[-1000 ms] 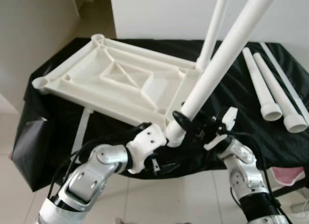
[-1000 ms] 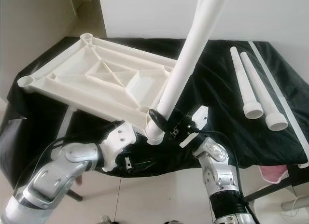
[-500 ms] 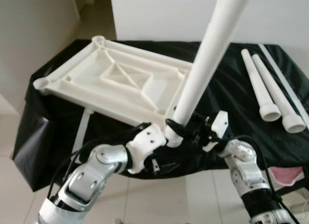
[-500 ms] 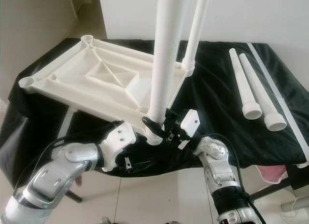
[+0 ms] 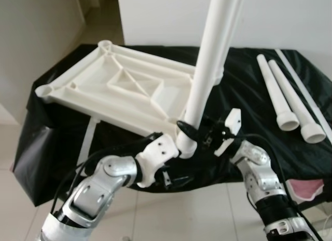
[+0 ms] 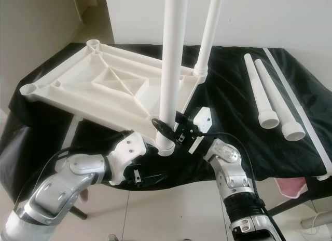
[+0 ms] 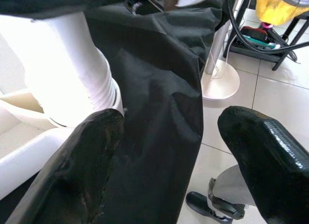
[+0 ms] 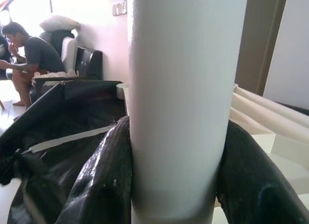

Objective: Building children table

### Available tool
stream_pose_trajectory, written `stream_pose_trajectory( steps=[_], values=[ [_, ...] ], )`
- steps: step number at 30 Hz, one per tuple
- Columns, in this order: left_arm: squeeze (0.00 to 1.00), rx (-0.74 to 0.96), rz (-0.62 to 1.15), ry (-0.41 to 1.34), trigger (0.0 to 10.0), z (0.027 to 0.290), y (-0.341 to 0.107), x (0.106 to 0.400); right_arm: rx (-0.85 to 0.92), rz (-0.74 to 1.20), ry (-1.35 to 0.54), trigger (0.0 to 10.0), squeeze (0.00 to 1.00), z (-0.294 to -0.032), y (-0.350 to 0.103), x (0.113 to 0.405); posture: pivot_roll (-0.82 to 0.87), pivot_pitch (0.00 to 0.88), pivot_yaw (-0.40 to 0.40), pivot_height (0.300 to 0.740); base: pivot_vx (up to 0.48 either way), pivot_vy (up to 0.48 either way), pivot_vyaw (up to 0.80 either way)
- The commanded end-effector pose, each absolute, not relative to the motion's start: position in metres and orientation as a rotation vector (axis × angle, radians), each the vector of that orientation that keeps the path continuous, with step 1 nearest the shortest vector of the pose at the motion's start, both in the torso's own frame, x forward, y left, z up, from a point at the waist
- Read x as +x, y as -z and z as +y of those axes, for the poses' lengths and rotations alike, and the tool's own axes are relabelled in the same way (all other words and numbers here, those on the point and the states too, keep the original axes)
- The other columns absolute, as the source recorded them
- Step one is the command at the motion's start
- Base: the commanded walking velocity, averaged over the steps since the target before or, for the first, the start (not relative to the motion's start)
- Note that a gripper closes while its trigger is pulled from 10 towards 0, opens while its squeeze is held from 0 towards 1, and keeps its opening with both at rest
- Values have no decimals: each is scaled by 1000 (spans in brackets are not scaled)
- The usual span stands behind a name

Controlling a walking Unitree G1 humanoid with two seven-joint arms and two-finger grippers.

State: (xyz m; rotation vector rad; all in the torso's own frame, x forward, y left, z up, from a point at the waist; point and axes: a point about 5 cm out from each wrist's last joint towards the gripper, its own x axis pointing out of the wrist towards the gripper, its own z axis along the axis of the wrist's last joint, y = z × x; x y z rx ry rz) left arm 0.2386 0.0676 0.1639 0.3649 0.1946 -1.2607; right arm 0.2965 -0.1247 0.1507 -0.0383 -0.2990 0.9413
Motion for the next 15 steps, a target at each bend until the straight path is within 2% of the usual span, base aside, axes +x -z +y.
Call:
stream_pose_trajectory(
  steps=[1,5,15],
  values=[
    [0,370,179,1244,10000,68,-168,238,-79,-113,-938,10000,0,-130,-111,286,33,91,-10,740,0,0,0],
    [0,372,178,1252,10000,67,-168,237,-206,-150,-967,10000,0,-126,-107,275,25,88,-4,740,0,0,0],
    [0,375,177,1263,10000,66,-168,238,-270,-145,-979,10000,0,-125,-103,272,20,81,1,740,0,0,0]
  ],
)
